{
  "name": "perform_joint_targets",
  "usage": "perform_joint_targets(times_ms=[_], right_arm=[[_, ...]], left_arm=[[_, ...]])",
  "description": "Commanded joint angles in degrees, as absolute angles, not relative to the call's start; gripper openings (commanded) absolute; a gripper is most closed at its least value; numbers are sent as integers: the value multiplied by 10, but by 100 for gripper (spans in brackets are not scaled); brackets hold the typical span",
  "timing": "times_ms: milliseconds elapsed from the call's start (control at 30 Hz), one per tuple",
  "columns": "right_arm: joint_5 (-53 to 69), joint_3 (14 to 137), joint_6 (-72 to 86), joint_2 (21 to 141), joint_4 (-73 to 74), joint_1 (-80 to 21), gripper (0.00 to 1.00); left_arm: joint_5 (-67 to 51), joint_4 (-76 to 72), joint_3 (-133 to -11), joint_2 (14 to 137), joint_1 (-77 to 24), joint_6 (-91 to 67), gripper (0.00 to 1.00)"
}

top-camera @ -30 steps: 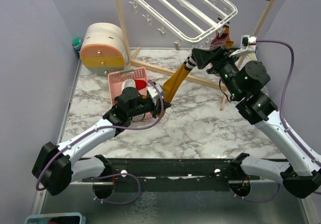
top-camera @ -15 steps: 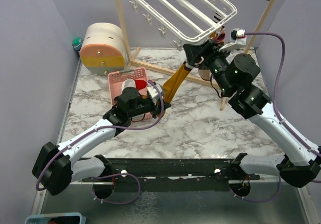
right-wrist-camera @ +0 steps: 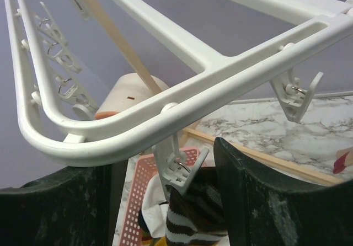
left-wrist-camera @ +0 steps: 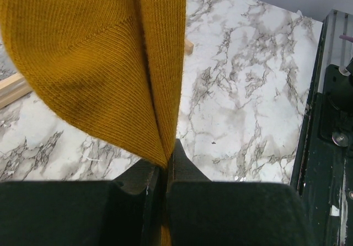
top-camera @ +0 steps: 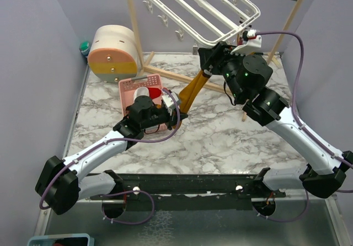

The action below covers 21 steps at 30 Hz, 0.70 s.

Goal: Remove the socks clipped to the hanger

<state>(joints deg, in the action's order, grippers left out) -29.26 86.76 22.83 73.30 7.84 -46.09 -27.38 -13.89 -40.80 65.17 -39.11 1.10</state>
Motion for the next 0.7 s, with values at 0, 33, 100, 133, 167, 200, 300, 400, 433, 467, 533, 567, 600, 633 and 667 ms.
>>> perform_joint_targets(times_ms=[0,33,100,133,167,200,300,400,433,467,533,567,600,633,667], right_arm=[[-339,884,213,732,83,-465,67],[-341,882,213,731,81,-465,66],[-346,879,211,727,76,-466,65],[-348,877,210,725,72,-466,64],[-350,874,209,722,68,-466,63],[-351,873,207,720,65,-466,61],[-352,871,204,716,60,-466,56],[-352,869,203,711,58,-466,51],[-352,867,203,710,57,-466,51],[-352,866,203,709,55,-466,50],[-351,865,203,708,57,-465,47],[-350,865,205,708,57,-466,46],[-348,865,206,709,58,-466,44],[-345,866,207,708,60,-466,42],[-343,865,208,708,59,-465,39]], left_arm=[[-263,-122,-414,658,-392,11,0],[-263,-122,-414,659,-391,11,0],[-262,-121,-415,660,-392,11,0],[-263,-121,-415,660,-392,11,0],[-263,-121,-415,661,-391,11,0],[-262,-121,-415,661,-392,11,0],[-263,-121,-416,662,-392,11,0],[-262,-121,-416,664,-392,11,0],[-262,-121,-416,664,-391,11,0],[-263,-121,-416,664,-392,11,0],[-262,-121,-416,664,-391,11,0],[-262,-121,-416,664,-392,11,0],[-260,-121,-416,664,-392,11,0],[-259,-120,-416,664,-391,12,0],[-256,-119,-416,663,-391,13,0]])
